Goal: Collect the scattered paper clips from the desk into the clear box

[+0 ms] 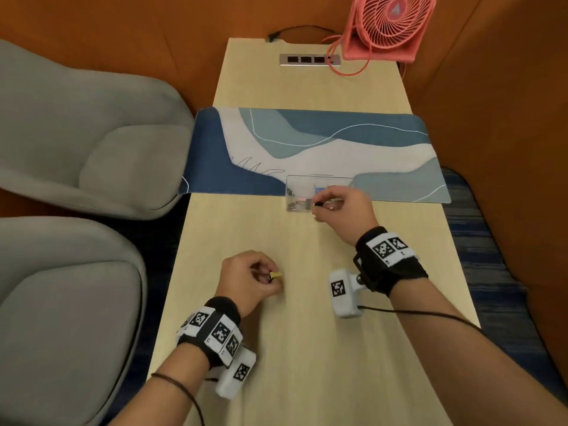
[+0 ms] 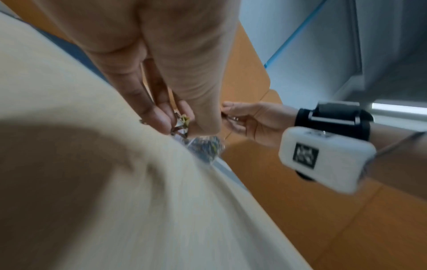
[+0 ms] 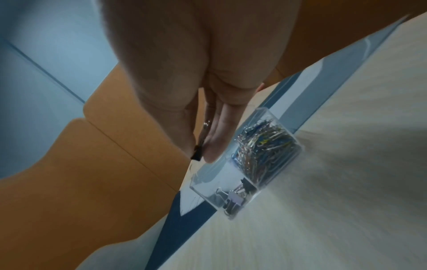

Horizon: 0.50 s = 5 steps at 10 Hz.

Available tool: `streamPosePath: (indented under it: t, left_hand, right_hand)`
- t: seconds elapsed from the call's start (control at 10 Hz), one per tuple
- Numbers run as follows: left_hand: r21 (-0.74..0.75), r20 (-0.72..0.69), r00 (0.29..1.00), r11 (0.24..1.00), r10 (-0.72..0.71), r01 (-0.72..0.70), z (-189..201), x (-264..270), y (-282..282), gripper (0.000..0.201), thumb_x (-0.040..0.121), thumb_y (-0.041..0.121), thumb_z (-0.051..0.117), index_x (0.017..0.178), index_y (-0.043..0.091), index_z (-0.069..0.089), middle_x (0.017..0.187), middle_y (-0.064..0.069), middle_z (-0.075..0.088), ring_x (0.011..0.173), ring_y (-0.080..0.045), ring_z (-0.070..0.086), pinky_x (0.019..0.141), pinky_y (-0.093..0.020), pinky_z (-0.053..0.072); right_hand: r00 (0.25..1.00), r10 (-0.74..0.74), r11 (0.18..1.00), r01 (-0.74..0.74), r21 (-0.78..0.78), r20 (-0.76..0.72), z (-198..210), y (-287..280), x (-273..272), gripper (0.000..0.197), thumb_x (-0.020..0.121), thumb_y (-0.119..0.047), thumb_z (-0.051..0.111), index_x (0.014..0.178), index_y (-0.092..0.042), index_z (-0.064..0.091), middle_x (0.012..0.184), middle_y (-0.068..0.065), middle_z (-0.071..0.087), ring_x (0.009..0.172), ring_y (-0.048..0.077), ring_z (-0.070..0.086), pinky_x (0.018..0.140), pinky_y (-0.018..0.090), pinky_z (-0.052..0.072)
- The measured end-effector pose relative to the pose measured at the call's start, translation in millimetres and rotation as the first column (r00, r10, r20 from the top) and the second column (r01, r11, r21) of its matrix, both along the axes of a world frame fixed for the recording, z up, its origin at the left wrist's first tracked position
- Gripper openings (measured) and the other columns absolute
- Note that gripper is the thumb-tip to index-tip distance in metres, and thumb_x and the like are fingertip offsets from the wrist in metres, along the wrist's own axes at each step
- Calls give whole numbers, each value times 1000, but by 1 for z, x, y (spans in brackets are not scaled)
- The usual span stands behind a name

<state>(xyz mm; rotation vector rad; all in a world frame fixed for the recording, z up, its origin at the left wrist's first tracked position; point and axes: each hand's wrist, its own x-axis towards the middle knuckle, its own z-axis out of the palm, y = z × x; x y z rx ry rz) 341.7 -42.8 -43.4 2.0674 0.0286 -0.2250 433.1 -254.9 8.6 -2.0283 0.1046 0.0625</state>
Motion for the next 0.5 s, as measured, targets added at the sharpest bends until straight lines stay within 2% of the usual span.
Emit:
streamPosePath:
  t: [0.1,0.2,0.3,0.4,0.5]
  left_hand:
    - [-72,129,984,991,124,-115,19,53,-10,23,62,0,76,74,20,72,74,-1,69,59,-19,63,62,-24,57]
    - [-121,261,952,983,163,-135,40,102,-25,18,65,2,76,76,16,72,78,-1,68,62,-12,63,63,-20,56]
    - [-88,350,934,995,76,-48,46,137,-37,16,67,2,75,79,13,73,81,2,66,63,-11,64,64,-24,58]
    - [31,368,928,998,-57,49,39,155,-45,17,68,4,75,80,17,74,84,2,66,63,-16,65,65,-29,59]
    - [191,365,908,971,-204,142,29,161,-47,17,70,6,76,83,16,77,85,4,65,65,-17,65,68,-31,58]
  right_hand:
    - [990,-18,989,38,-140,140,-4,10,28,15,73,-5,71,78,-20,73,79,-8,71,65,10,63,68,16,52]
    - [974,71,954,-4,-299,215,-12,20,49,16,72,-3,70,80,-17,72,84,-5,65,63,10,62,67,17,50]
    - [958,155,920,-50,-388,243,-23,23,62,14,73,-3,70,82,-14,71,85,1,60,67,14,60,68,26,53]
    - [966,122,938,-37,-345,229,-26,17,56,12,77,-6,67,84,-14,71,80,0,67,70,12,62,71,27,55]
    - [974,7,974,45,-223,228,-22,4,53,19,78,-1,63,83,-18,71,78,-3,69,71,9,64,71,19,54]
